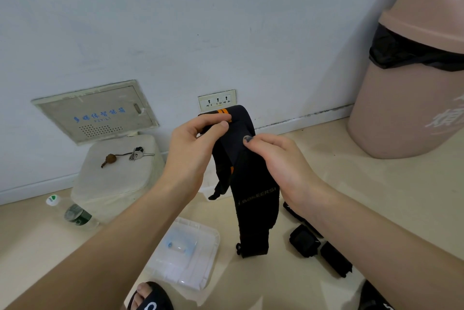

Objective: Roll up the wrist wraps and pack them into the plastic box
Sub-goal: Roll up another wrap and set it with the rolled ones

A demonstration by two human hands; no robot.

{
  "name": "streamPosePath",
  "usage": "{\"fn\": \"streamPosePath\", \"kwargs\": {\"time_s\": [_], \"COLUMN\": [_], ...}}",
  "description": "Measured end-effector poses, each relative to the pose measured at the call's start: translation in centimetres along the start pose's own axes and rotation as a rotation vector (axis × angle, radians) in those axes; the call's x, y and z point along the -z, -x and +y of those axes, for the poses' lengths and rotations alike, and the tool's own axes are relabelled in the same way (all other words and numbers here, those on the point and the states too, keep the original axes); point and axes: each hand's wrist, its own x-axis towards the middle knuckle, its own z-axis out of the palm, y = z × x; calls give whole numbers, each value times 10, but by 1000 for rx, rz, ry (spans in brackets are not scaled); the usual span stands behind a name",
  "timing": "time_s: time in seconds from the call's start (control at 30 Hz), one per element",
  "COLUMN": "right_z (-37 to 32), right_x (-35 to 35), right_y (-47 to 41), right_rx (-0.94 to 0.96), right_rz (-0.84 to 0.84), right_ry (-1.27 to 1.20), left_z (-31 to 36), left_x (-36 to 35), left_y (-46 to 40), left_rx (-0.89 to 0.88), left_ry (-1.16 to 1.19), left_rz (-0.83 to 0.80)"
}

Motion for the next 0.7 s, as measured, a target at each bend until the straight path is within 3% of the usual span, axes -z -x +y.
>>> {"fn": "streamPosePath", "kwargs": {"time_s": [0.7], "right_z": [1], "right_x": [0], "right_y": [0], "right_rx": [-14], "right_rz": [-46], "right_ry": [28], "left_z": [4], "left_x": [-3], "left_y": [5], "left_rx": [-64], "left_ry": [-46], "left_rz": [66]}}
